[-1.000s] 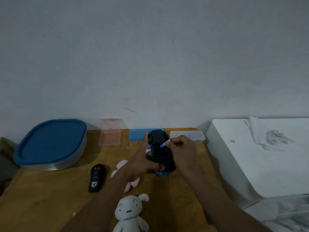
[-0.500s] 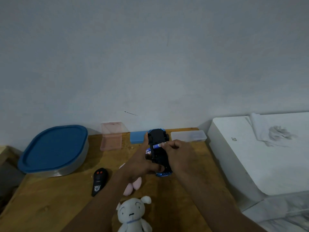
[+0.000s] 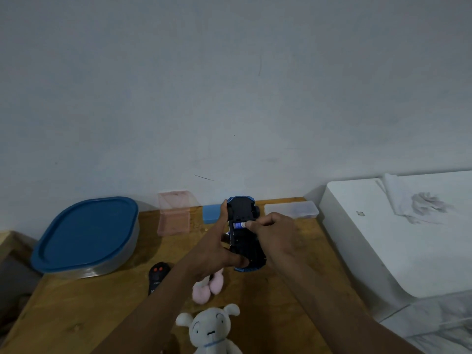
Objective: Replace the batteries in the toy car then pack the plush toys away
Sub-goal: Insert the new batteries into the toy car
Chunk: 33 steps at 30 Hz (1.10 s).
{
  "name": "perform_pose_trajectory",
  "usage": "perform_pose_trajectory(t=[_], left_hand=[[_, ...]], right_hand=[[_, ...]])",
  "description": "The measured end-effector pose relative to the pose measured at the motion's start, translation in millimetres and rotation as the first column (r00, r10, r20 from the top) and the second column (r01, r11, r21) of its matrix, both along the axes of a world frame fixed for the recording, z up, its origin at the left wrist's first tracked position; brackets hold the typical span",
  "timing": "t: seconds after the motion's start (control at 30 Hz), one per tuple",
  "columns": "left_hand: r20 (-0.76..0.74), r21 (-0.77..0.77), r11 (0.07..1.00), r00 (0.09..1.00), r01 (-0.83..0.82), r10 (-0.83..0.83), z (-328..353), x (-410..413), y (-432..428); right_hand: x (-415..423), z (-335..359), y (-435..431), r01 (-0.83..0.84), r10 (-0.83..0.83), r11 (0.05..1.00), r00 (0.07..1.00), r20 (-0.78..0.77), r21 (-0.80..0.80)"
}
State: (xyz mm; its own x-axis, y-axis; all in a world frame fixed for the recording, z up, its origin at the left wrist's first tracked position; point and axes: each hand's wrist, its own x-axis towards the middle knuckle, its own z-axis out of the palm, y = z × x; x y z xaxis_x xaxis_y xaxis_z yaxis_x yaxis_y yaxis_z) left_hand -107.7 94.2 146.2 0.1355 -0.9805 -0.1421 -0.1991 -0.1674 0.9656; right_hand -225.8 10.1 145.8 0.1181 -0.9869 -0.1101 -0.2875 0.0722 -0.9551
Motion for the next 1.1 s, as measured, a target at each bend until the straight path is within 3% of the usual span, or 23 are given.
perform_pose_trajectory(t=[0.2,0.47,0.73,1.1], left_hand=[[-0.004,0.011,1.000,1.000,0.028,-0.028,-9,11,8],[0.019,0.062,0.997,0.999,0.046,-0.048,-21,32,26],[-0.133,0.153,0.988,0.991,-0.012,0.032,-49,49,52],[-0.143,0.163,0.984,0.985,-0.073,0.097,-65,66,31]], right_hand=[[5,-1,5,-0.043,0.044,0.999,0.996,-0.075,0.021],[18,-9,17,-0.006,0.004,0.986,1.000,0.015,0.164],[30,-24,45,-0.030,0.003,0.961,0.995,0.097,0.276],[42,-54,6,-0.109,0.129,0.957,0.990,-0.054,0.268]])
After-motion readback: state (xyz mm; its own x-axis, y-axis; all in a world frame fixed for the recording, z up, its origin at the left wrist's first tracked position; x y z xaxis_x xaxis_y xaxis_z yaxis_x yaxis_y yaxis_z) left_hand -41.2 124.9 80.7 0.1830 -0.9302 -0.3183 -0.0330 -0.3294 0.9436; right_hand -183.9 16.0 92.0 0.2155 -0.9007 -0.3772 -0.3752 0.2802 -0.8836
